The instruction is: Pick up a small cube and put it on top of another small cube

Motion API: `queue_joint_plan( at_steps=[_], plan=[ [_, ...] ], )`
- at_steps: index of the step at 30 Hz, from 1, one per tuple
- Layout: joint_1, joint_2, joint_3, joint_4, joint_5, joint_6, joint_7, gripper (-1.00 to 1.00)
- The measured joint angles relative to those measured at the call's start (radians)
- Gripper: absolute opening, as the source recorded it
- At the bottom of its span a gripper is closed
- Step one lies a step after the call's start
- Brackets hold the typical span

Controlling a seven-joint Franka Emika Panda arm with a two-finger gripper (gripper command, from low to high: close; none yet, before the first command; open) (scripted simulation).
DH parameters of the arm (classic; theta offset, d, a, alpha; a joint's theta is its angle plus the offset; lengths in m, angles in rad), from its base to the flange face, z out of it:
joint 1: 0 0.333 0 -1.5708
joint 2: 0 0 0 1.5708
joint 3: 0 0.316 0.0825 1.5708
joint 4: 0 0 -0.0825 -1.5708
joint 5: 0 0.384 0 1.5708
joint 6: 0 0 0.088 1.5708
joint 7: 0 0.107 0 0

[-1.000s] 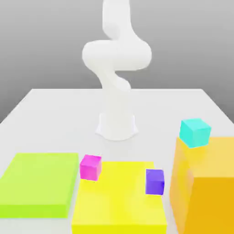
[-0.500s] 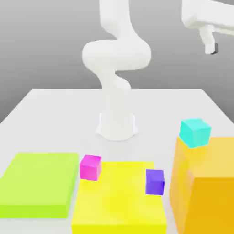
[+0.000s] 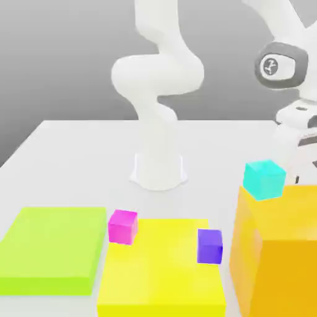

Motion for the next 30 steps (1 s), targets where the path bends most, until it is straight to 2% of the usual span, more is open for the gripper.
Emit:
queue_joint_plan(
  at_steps=[8, 17, 23, 30],
  plan=[
    [-0.074, 0.042, -0.017, -0.082, 0.001, 0.112, 0.226, 0.0],
    [-0.151, 0.13, -0.052, -0.171, -0.066, 0.252, 0.522, 0.0],
    [-0.108, 0.206, -0.106, -0.164, -0.232, 0.324, 0.699, 0.0],
    [0.048, 0.343, -0.312, -0.129, -0.45, 0.421, 0.863, 0.0]
  ],
)
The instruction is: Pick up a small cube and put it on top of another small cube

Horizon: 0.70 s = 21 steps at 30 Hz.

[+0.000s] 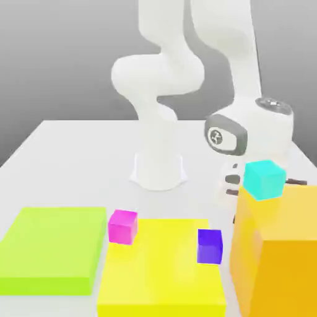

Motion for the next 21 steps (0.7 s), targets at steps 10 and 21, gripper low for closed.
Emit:
queue_joint_plan(
  at_steps=[10, 21],
  plan=[
    [0.118, 0.074, -0.139, 0.015, -0.085, 0.06, 0.063, -1.0],
    [-0.071, -0.121, 0.124, -0.031, 0.217, -0.079, -0.161, -1.0]
  ],
)
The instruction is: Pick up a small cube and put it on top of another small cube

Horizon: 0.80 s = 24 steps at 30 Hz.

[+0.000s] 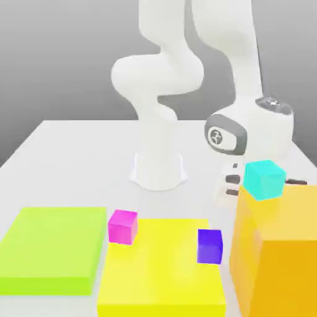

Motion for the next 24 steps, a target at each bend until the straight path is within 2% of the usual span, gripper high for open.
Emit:
queue_joint_plan(
  at_steps=[6, 15, 18, 24],
  plan=[
    [-0.018, -0.077, 0.04, 0.003, 0.17, -0.101, -0.124, -1.0],
    [0.1, -0.048, 0.165, 0.299, 0.377, -0.198, -0.505, -1.0],
    [0.059, -0.082, 0.151, 0.396, 0.426, -0.261, -0.553, -1.0],
    [-0.155, -0.235, 0.021, 0.394, 0.44, -0.395, -0.332, -1.0]
  ],
)
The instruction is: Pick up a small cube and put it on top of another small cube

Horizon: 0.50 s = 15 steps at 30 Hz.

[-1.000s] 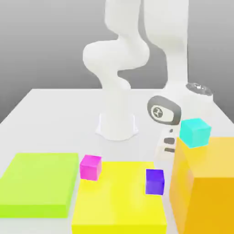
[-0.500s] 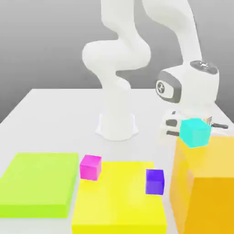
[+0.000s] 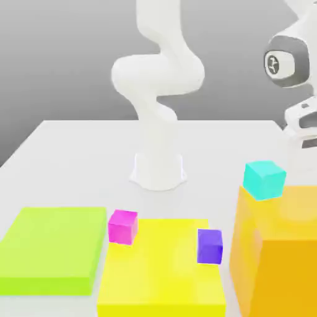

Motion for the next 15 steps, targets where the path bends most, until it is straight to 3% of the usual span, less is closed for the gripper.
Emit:
queue_joint_plan(
  at_steps=[15],
  plan=[
    [-0.421, -0.24, -0.17, -0.328, -0.108, -0.151, 0.695, -1.0]
  ],
)
